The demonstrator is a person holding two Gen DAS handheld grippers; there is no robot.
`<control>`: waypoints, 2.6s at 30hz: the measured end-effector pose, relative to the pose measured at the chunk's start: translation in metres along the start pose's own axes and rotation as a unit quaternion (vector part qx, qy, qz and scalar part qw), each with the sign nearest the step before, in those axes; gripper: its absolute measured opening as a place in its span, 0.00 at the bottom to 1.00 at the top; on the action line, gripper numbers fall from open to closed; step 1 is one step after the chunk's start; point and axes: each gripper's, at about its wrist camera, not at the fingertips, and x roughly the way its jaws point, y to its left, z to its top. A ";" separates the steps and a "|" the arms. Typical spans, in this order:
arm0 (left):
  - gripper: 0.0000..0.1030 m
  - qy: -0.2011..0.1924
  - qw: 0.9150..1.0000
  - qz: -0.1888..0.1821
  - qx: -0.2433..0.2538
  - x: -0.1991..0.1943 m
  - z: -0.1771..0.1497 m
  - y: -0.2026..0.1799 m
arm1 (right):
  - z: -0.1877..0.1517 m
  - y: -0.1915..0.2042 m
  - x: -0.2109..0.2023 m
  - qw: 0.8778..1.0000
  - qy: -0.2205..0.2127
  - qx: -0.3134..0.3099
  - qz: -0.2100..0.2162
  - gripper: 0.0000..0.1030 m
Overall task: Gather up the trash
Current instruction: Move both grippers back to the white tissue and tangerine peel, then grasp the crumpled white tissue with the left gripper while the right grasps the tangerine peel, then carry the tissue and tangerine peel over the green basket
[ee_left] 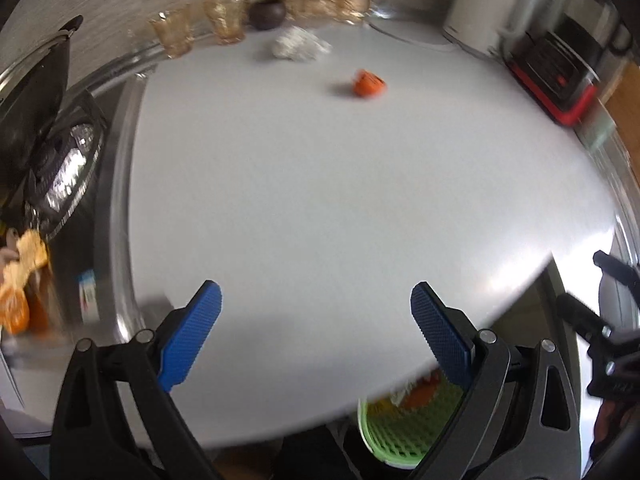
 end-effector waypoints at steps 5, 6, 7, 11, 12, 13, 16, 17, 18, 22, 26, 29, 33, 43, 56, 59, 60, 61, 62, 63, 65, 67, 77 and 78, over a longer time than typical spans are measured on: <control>0.89 -0.016 1.000 -0.004 -0.013 0.018 0.053 0.025 | 0.043 0.019 0.031 1.000 0.002 0.005 0.004 0.98; 0.89 -0.019 1.000 -0.005 -0.014 0.024 0.066 0.030 | 0.051 0.022 0.037 1.000 0.002 0.006 0.005 0.98; 0.89 -0.021 1.000 -0.006 -0.013 0.028 0.077 0.034 | 0.058 0.025 0.041 1.000 -0.001 0.009 0.005 0.98; 0.89 -0.027 0.999 -0.015 -0.009 0.043 0.110 0.043 | 0.091 0.041 0.068 1.000 -0.002 0.005 0.001 0.98; 0.89 -0.027 0.999 -0.018 -0.007 0.048 0.118 0.045 | 0.096 0.043 0.072 1.000 -0.001 0.003 0.000 0.98; 0.89 -0.027 0.999 -0.020 -0.005 0.054 0.128 0.048 | 0.104 0.046 0.078 1.000 -0.001 0.002 -0.001 0.98; 0.89 -0.024 0.999 -0.028 -0.004 0.071 0.149 0.051 | 0.123 0.054 0.096 1.000 -0.001 -0.001 -0.003 0.98; 0.89 -0.022 0.999 -0.032 -0.005 0.076 0.156 0.052 | 0.129 0.056 0.102 1.000 -0.002 -0.003 -0.004 0.98; 0.89 -0.021 0.999 -0.037 -0.006 0.080 0.163 0.053 | 0.134 0.058 0.106 1.000 -0.003 -0.005 -0.004 0.98; 0.89 -0.018 0.999 -0.049 -0.001 0.100 0.190 0.050 | 0.152 0.063 0.123 1.000 -0.006 -0.007 -0.002 0.98; 0.89 -0.018 0.998 -0.060 0.009 0.120 0.217 0.039 | 0.165 0.066 0.136 1.000 -0.008 -0.012 -0.002 0.98; 0.89 -0.014 0.998 -0.060 0.018 0.135 0.233 0.031 | 0.171 0.064 0.147 1.000 -0.006 -0.006 0.006 0.98; 0.89 -0.006 0.998 -0.058 0.026 0.157 0.252 0.023 | 0.180 0.061 0.162 1.000 -0.002 0.009 0.022 0.94; 0.53 0.012 0.999 -0.031 0.027 0.191 0.282 0.013 | 0.196 0.064 0.181 1.000 0.007 0.004 0.024 0.80; 0.24 -0.011 0.999 -0.051 0.014 0.172 0.274 0.025 | 0.195 0.068 0.182 1.000 0.014 -0.003 0.024 0.60; 0.24 -0.013 0.998 -0.059 0.006 0.165 0.269 0.032 | 0.196 0.070 0.182 1.000 0.013 -0.008 0.013 0.44; 0.24 -0.014 0.998 -0.059 0.003 0.161 0.268 0.037 | 0.196 0.070 0.181 1.000 0.013 -0.007 0.011 0.36; 0.24 -0.016 0.998 -0.059 0.001 0.156 0.265 0.039 | 0.196 0.070 0.180 1.000 0.013 -0.005 0.011 0.35; 0.24 -0.018 0.998 -0.058 0.001 0.154 0.263 0.039 | 0.195 0.070 0.179 1.000 0.014 -0.002 0.012 0.33; 0.24 -0.020 0.998 -0.057 0.001 0.152 0.261 0.038 | 0.195 0.069 0.179 1.000 0.014 -0.002 0.013 0.31; 0.24 -0.023 0.998 -0.056 0.005 0.144 0.256 0.040 | 0.194 0.069 0.177 1.000 0.014 -0.001 0.014 0.30; 0.24 -0.026 0.998 -0.057 0.006 0.136 0.245 0.043 | 0.191 0.069 0.172 1.000 0.014 -0.001 0.016 0.30; 0.24 -0.035 0.997 -0.062 0.013 0.079 0.183 0.020 | 0.145 0.048 0.122 1.000 0.009 0.006 0.015 0.29; 0.24 -0.035 0.997 -0.060 0.013 0.074 0.176 0.016 | 0.136 0.044 0.114 1.000 0.009 0.005 0.015 0.29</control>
